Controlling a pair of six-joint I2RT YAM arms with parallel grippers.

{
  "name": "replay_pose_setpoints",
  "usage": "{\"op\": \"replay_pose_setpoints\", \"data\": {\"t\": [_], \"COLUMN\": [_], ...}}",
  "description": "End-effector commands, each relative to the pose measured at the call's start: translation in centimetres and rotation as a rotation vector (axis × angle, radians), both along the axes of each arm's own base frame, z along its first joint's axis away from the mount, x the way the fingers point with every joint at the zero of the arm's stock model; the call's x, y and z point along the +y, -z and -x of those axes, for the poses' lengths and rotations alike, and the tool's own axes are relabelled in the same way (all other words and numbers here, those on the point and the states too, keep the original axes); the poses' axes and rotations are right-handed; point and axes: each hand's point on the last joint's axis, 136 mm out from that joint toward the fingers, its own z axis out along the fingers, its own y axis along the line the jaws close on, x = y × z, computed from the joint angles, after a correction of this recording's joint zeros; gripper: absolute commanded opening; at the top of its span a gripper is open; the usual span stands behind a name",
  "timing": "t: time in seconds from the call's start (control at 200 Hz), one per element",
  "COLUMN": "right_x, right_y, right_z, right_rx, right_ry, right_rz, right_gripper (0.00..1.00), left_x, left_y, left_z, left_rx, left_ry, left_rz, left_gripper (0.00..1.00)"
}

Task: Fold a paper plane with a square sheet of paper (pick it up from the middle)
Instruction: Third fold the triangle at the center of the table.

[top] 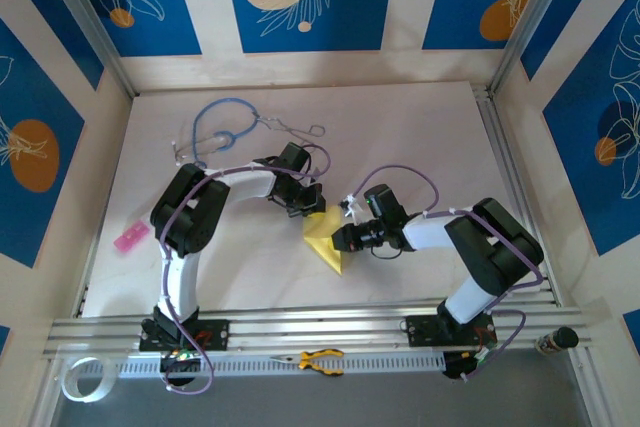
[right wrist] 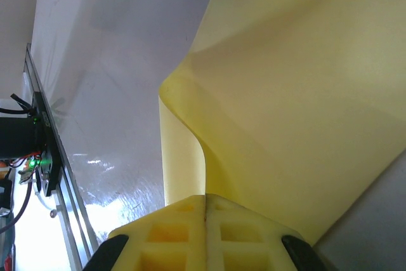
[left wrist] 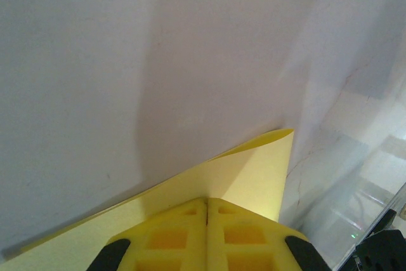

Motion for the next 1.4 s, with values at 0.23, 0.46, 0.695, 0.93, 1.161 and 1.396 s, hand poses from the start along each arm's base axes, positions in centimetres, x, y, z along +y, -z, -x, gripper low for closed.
{"op": "replay_pose_setpoints", "data": {"t": [0.23, 0.46, 0.695, 0.93, 1.161, 1.396], "right_x": [0.1, 0.2, 0.1, 0.4, 0.2, 0.3], "right_y": [0.0, 0.1, 0.2, 0.0, -0.2, 0.5], "right_z": [-1.0, -1.1, -0.7, 0.3, 0.1, 0.1], "right_rx": [-0.013, -0.012, -0.002, 0.018, -0.008, 0.007], "right_ry": [0.013, 0.009, 0.002, -0.027, -0.007, -0.007], "right_rz": [0.003, 0.012, 0.011, 0.007, 0.03, 0.037], "right_gripper": [0.02, 0.02, 0.02, 0.02, 0.02, 0.02], "left_x": [1.1, 1.1, 1.1, 1.1, 1.1, 1.0], "left_y": [1.9, 1.8, 1.8, 1.7, 1.6, 1.5], "left_z": [1.2, 1.2, 1.2, 1.2, 1.1, 1.1], "left_rx": [0.042, 0.038, 0.041, 0.038, 0.036, 0.034], "left_ry": [-0.013, -0.017, -0.018, -0.018, -0.019, -0.02], "left_rz": [-0.06, -0.058, -0.059, -0.059, -0.059, -0.054], "left_gripper": [0.04, 0.04, 0.04, 0.04, 0.04, 0.04]}}
